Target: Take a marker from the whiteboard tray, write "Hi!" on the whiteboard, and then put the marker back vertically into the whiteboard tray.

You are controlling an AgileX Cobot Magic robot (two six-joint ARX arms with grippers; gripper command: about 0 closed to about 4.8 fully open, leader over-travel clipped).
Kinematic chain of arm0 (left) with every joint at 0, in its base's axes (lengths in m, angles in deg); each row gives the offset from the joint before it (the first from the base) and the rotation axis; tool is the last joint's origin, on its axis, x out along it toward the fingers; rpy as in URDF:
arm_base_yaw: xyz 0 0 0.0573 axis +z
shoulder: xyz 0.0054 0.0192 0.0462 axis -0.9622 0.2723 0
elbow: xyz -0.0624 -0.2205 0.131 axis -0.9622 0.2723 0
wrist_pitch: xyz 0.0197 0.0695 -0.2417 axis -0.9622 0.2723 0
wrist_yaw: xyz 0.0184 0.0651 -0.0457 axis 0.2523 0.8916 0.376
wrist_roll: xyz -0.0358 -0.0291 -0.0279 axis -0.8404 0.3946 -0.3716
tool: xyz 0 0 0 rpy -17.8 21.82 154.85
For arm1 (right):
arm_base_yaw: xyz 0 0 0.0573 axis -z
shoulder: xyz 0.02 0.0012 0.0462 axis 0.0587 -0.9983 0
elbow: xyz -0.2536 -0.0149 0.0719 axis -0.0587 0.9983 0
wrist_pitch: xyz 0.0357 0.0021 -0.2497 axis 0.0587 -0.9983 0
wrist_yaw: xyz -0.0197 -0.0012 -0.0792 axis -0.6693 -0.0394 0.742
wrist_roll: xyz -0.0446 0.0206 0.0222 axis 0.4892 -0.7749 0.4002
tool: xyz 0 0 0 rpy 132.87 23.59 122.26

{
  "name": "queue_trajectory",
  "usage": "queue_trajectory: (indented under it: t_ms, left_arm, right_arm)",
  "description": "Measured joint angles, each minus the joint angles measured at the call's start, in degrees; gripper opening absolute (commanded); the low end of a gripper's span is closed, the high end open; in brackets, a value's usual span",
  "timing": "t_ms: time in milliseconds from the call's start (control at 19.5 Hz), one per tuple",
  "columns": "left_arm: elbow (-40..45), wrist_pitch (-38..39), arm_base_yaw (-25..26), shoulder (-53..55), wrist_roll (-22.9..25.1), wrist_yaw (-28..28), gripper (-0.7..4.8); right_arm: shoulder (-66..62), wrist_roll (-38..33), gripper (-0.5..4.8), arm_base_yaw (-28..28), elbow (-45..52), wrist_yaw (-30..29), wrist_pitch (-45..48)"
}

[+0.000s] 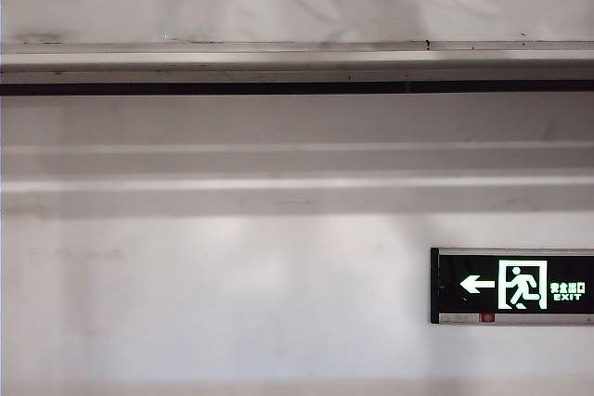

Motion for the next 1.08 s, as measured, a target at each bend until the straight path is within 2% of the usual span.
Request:
queue_trajectory:
  t_ms: [359, 821, 1078]
  left_arm:
    - [0.00, -0.02, 0.00, 0.00, 0.00, -0.02, -0.06]
    - [0.00, 0.02, -0.02, -0.02, 0.02, -0.15, -0.06]
    - [0.00, -0.02, 0.00, -0.20, 0.00, -0.13, -0.06]
  right_arm:
    - [3.52, -0.46, -0.06, -0.07, -0.15, 0.13, -0.20]
    - [1.66, -0.55, -0.06, 1.90, 0.00, 0.42, 0.42]
    - [1.62, -0.59, -0.06, 1.88, 0.00, 0.66, -6.38]
